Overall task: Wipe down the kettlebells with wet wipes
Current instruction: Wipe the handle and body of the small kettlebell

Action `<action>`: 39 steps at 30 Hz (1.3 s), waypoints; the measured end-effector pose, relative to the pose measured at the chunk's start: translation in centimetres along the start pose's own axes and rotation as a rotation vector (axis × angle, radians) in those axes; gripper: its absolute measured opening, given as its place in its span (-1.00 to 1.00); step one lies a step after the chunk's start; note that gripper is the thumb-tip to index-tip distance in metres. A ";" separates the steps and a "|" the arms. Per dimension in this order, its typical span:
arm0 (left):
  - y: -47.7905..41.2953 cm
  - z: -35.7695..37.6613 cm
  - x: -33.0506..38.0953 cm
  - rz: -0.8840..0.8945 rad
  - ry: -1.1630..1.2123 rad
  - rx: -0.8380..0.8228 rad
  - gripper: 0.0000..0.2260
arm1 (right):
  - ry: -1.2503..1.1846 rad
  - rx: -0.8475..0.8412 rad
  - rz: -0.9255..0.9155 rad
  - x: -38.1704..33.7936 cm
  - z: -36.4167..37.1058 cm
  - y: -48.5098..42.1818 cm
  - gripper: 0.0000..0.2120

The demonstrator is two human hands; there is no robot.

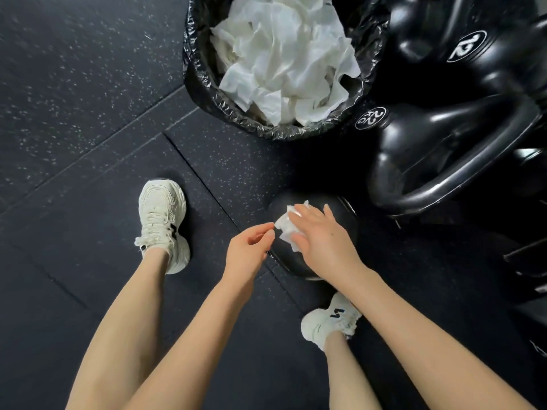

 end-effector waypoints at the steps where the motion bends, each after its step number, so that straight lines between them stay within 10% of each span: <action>1: 0.0 0.2 0.0 -0.004 0.019 -0.001 -0.82 | 0.005 -0.071 0.039 -0.1 -0.3 -1.1 -0.61; 16: -1.4 1.9 1.5 0.010 -0.050 0.156 -0.91 | -0.778 0.015 0.090 4.4 -1.1 -0.5 -0.65; 22: 0.5 -0.2 2.7 0.140 -0.239 0.357 -0.89 | -0.168 -0.025 0.032 2.2 -2.8 -3.7 -0.79; 26: 0.5 2.2 2.3 -0.017 -0.069 0.083 -0.73 | -0.019 -0.041 -0.071 1.0 -2.3 -3.4 -0.67; 39: 2.3 7.1 -1.9 -0.358 0.308 -0.198 -0.71 | -0.793 0.347 0.172 9.3 1.2 9.7 -0.64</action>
Point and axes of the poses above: each hand's wrist, its own y-axis away from the middle knuckle, its own z-axis out of the palm, x = y × z, the point moved 6 cm from there along -y, towards the middle knuckle, and after that the axes turned 8 degrees about -x, right-handed, at the moved point
